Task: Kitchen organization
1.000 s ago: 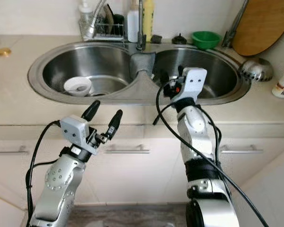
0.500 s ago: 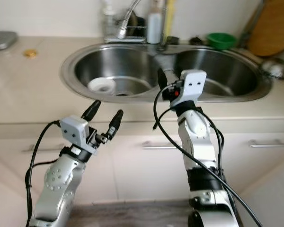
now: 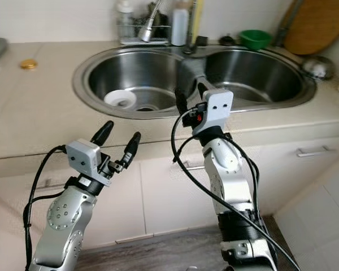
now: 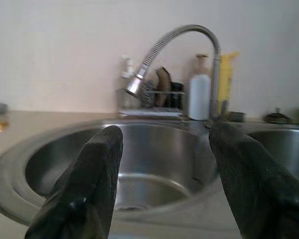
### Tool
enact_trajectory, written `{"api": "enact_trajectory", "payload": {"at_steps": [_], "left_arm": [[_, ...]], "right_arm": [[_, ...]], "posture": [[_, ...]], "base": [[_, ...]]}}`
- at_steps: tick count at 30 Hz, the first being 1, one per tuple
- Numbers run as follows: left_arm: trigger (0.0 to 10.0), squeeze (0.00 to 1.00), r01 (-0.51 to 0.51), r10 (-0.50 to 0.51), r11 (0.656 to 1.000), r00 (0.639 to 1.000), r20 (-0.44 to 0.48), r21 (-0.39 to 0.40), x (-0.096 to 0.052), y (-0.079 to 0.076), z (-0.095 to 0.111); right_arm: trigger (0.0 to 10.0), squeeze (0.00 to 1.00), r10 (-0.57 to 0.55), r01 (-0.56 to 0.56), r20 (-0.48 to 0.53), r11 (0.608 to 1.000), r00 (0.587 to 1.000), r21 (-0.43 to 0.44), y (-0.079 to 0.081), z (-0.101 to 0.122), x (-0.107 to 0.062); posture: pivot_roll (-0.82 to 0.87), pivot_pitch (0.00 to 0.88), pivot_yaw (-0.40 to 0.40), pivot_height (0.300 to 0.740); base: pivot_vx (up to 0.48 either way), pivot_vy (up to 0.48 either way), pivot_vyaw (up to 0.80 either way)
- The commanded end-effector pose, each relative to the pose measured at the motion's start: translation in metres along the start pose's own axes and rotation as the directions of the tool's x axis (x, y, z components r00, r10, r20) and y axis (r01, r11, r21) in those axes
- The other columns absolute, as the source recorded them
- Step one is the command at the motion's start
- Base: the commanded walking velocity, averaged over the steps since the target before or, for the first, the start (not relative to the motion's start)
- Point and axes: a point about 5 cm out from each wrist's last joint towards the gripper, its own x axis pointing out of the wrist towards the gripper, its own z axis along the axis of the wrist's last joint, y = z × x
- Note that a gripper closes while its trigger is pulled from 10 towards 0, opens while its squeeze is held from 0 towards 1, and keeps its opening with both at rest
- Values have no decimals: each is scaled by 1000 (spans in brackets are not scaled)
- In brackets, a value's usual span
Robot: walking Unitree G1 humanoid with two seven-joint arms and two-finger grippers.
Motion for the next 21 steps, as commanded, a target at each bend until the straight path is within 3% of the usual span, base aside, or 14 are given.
{"api": "enact_trajectory", "payload": {"at_steps": [1,7,13,21], "left_arm": [[10000,0,7,-7,1000,1000,3,14,1,-2,1],[10000,0,37,-37,998,999,-2,45,2,-2,0],[10000,0,58,-57,996,998,-5,70,6,-1,-2],[10000,0,72,-72,993,997,-2,90,7,-1,-2]], "right_arm": [[10000,0,1,-1,14,999,1000,-33,-1,5,-2],[10000,0,-61,63,44,996,997,-66,-11,10,-6],[10000,0,-184,195,108,975,977,-106,-33,21,-9],[10000,0,-187,199,108,973,976,-113,-30,19,-12]], "posture": [[25,0,-68,740],[15,0,-63,740],[2,0,-58,740],[-2,0,-52,740]], "base": [[0,0,-800],[0,0,-800],[0,0,-800],[0,0,-800]]}}
